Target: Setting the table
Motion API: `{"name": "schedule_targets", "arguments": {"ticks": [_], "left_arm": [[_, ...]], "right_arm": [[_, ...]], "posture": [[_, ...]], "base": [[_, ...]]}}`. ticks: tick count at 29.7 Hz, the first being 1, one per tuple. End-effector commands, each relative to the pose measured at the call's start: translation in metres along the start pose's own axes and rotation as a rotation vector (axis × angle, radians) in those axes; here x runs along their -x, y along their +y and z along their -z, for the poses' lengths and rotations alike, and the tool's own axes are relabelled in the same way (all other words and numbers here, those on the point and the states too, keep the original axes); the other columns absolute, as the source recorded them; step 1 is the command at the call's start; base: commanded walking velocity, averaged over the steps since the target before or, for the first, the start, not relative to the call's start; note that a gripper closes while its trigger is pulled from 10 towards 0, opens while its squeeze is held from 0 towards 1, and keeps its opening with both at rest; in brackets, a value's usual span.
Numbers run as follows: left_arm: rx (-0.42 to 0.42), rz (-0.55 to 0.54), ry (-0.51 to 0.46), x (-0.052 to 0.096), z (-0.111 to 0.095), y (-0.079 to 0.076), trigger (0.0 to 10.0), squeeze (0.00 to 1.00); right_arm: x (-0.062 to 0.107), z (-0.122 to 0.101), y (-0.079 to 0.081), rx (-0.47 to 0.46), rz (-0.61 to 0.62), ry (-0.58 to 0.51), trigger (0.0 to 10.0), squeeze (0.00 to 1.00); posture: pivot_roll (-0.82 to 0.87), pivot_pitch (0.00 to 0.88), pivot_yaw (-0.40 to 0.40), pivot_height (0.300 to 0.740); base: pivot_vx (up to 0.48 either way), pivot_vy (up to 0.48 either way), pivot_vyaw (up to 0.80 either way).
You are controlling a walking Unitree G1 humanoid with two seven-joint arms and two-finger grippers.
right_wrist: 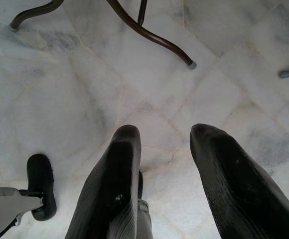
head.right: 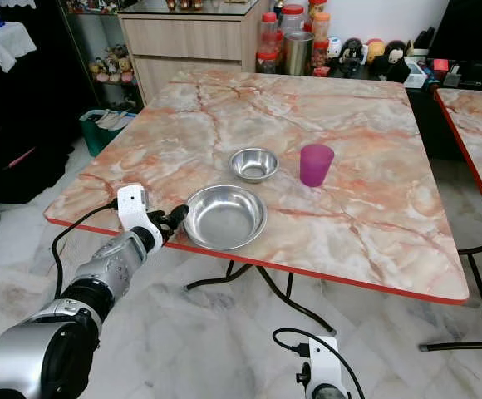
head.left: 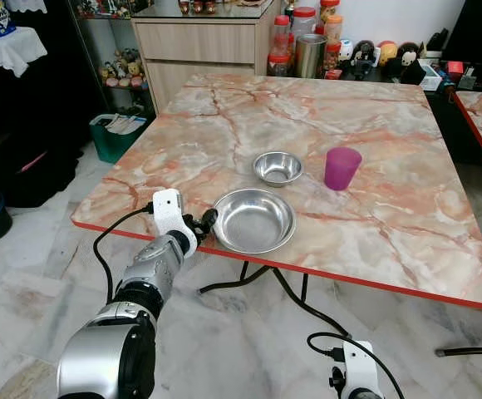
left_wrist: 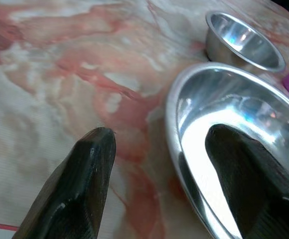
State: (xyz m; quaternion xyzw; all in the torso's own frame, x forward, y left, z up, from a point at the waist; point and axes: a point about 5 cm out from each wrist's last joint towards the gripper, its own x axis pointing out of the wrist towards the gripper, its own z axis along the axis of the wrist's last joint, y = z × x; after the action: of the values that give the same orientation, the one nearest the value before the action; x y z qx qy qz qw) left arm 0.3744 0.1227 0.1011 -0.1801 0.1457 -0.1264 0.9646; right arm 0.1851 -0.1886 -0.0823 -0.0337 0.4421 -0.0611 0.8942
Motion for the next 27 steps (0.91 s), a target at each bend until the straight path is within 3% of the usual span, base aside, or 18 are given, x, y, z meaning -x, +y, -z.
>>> {"name": "schedule_targets", "arguments": {"ticks": [1, 24, 25, 26, 27], "left_arm": [[-0.036, 0.034, 0.027, -0.003, 0.000, -0.008, 10.0, 0.00], [-0.047, 0.038, 0.121, -0.004, 0.019, -0.017, 10.0, 0.00], [-0.046, 0.035, 0.122, -0.004, 0.019, -0.016, 8.5, 0.00], [-0.046, 0.035, 0.122, -0.004, 0.020, -0.016, 8.5, 0.00], [-0.049, 0.025, 0.119, -0.003, 0.019, -0.015, 0.6, 0.00]], "right_arm": [[0.001, 0.003, 0.001, -0.016, 0.004, 0.013, 10.0, 0.00], [0.001, 0.004, 0.002, -0.017, 0.006, 0.014, 10.0, 0.00], [0.001, 0.004, 0.002, -0.016, 0.005, 0.015, 10.0, 0.00], [0.001, 0.004, 0.002, -0.016, 0.005, 0.015, 10.0, 0.00], [0.001, 0.004, 0.002, -0.015, 0.005, 0.015, 10.0, 0.00]], "posture": [[0.04, 0.000, 0.055, 0.740], [0.03, 0.000, 0.063, 0.740], [0.04, 0.000, 0.063, 0.740], [0.04, 0.000, 0.063, 0.740], [0.04, 0.000, 0.063, 0.740]], "base": [[0.000, 0.000, 0.00], [0.000, 0.000, 0.00], [0.000, 0.000, 0.00], [0.000, 0.000, 0.00], [0.000, 0.000, 0.00]]}}
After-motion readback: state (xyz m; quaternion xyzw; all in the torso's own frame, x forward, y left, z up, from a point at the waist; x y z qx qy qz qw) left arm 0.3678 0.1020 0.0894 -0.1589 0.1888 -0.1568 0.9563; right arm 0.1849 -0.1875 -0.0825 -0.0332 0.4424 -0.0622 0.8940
